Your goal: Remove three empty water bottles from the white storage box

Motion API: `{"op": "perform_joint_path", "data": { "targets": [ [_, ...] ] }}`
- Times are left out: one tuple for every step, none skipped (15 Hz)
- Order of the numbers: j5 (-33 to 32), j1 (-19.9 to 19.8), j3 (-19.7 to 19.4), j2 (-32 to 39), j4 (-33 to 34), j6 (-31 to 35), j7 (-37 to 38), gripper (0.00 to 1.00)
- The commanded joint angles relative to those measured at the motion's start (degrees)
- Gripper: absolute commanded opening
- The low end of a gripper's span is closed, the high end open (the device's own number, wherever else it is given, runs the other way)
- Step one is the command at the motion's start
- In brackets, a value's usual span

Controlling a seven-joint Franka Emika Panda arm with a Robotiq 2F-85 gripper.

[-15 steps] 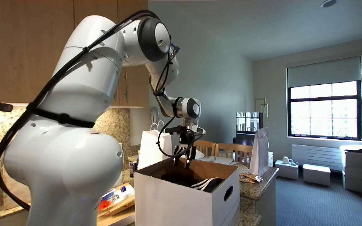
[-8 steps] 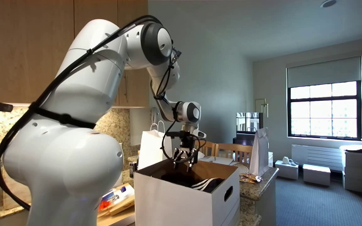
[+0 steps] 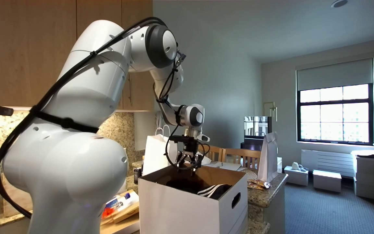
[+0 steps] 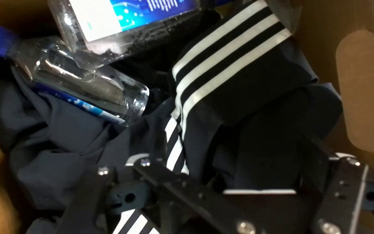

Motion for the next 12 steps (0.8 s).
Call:
{"op": "perform_joint_path", "data": {
  "targets": [
    [0.0, 1.1, 0.5, -2.2, -2.6, 3.9, -1.8, 1.0],
    [-0.2, 1.5, 0.7, -2.3, -2.7, 4.6, -1.9, 1.0],
    [-0.1, 1.9, 0.8, -2.4, -2.9, 5.4, -1.8, 1.0],
    [0.2, 2.2, 1.1, -2.3, -2.9, 6.0, -1.9, 1.0],
    [0.5, 2.4, 1.3, -2.3, -3.0, 7.0, -1.9, 1.0],
    [1.6, 2.4, 1.7, -2.5, -3.3, 8.4, -1.7, 1.0],
    [2.4, 2.3, 2.0, -2.7, -3.7, 9.9, -1.8, 1.0],
    [3.6, 2.1, 2.3, -2.9, -4.2, 11.6, -2.0, 1.0],
    [4.3, 2.1, 2.5, -3.1, -4.6, 13.0, -2.1, 1.0],
    [5.0, 2.1, 2.7, -3.2, -4.9, 14.2, -2.3, 1.0],
    [5.4, 2.1, 2.7, -3.3, -5.1, 15.2, -2.3, 1.0],
    [6.0, 2.1, 2.8, -3.4, -5.4, 16.0, -2.4, 1.0]
  ]
}}
